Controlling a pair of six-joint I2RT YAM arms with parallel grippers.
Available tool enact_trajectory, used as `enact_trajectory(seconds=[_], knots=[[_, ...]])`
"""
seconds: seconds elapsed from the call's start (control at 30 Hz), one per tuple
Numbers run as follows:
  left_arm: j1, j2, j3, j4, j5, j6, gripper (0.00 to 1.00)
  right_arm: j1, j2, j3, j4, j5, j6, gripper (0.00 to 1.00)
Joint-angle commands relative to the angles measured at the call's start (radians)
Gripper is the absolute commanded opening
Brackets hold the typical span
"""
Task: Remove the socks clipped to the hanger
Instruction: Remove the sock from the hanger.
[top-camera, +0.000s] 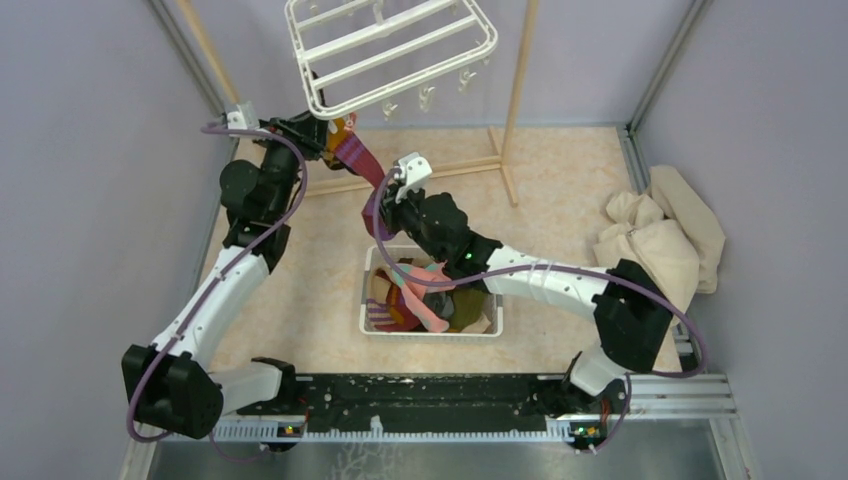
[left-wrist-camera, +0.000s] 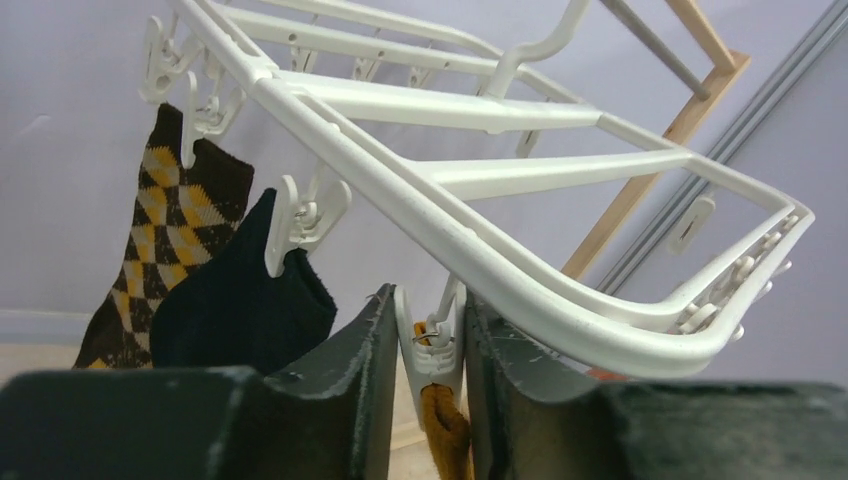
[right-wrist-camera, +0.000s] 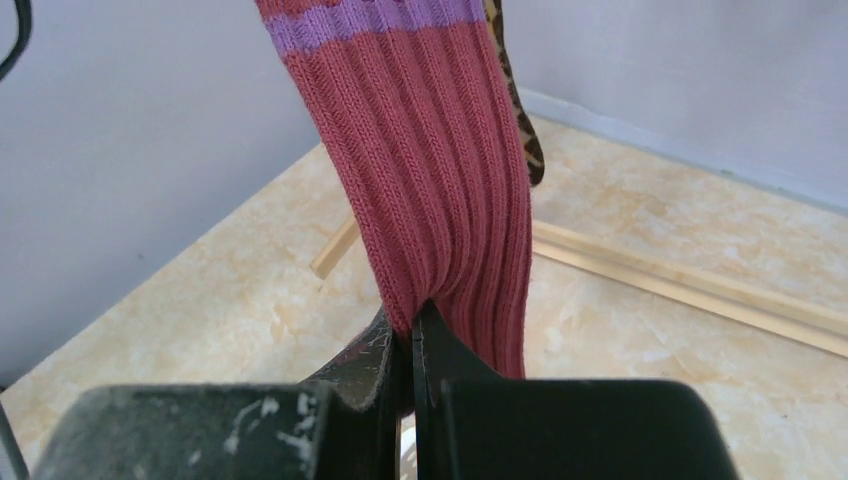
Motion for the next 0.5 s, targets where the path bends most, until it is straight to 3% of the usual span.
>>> enact_trajectory(seconds=[0.0,0.27,0.4,0.47], knots=[[-0.003,-0.010,0.063,-0.009,0.039,0.012,0.29,-0.008,-0.061,0.019,0.031,-0.012,-0.005,0.00],[-0.003,0.016,0.112,-0.036,0.084,0.012,0.21,-0.012,-0.029,0.065,0.027,-0.032,-0.011,0.00],[-0.003,0.028,0.126,-0.057,0.092,0.019,0.01,-0.015,-0.011,0.079,0.024,-0.036,-0.013,0.00],[-0.002,0.030,0.127,-0.060,0.091,0.021,0.00,-0.019,-0.008,0.082,0.022,-0.036,-0.014,0.00]])
